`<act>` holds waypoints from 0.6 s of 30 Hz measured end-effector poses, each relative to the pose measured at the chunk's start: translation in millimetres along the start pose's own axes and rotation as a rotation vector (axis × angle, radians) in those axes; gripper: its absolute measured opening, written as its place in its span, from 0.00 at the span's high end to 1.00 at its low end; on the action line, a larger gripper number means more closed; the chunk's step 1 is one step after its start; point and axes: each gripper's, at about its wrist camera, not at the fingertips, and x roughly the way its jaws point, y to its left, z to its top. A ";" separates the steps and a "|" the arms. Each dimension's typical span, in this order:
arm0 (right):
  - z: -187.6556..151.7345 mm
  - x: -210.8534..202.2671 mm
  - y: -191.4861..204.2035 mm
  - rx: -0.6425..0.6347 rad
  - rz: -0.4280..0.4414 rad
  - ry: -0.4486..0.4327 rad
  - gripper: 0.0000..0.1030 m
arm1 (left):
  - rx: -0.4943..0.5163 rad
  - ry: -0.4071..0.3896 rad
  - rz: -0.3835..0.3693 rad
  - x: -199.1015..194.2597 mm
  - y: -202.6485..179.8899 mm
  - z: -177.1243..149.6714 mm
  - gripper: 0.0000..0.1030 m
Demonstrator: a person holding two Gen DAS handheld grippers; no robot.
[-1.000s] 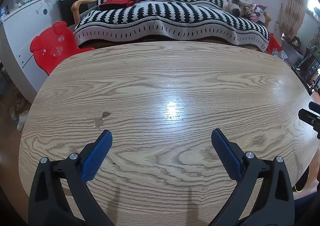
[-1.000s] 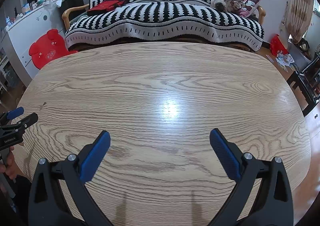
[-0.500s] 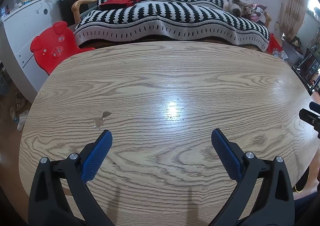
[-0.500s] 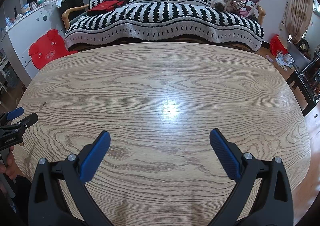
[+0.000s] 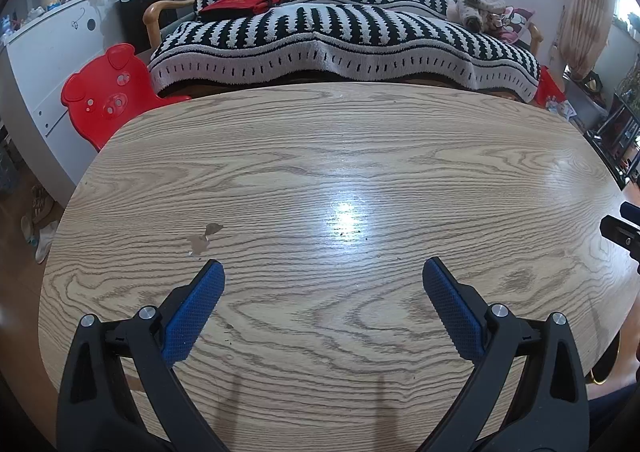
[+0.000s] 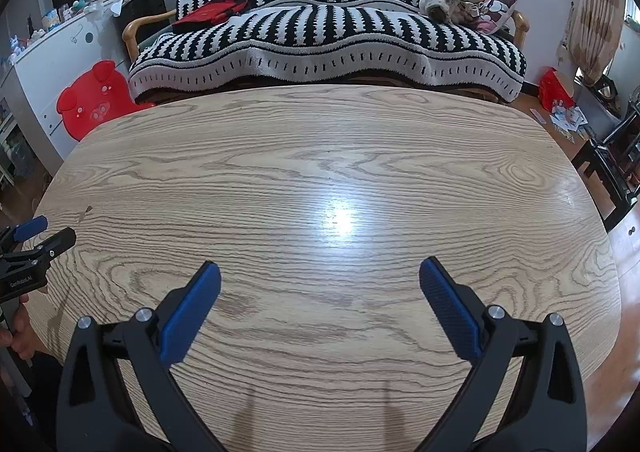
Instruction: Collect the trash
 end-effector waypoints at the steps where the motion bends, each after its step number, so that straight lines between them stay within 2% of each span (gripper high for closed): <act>1: 0.0 0.3 0.5 0.000 0.001 0.000 0.07 | -0.001 0.001 0.000 0.3 0.0 0.0 0.06; 18: -0.4 -0.2 -1.0 -0.002 0.001 0.000 0.07 | 0.000 0.001 -0.011 -2.3 -0.3 0.1 0.06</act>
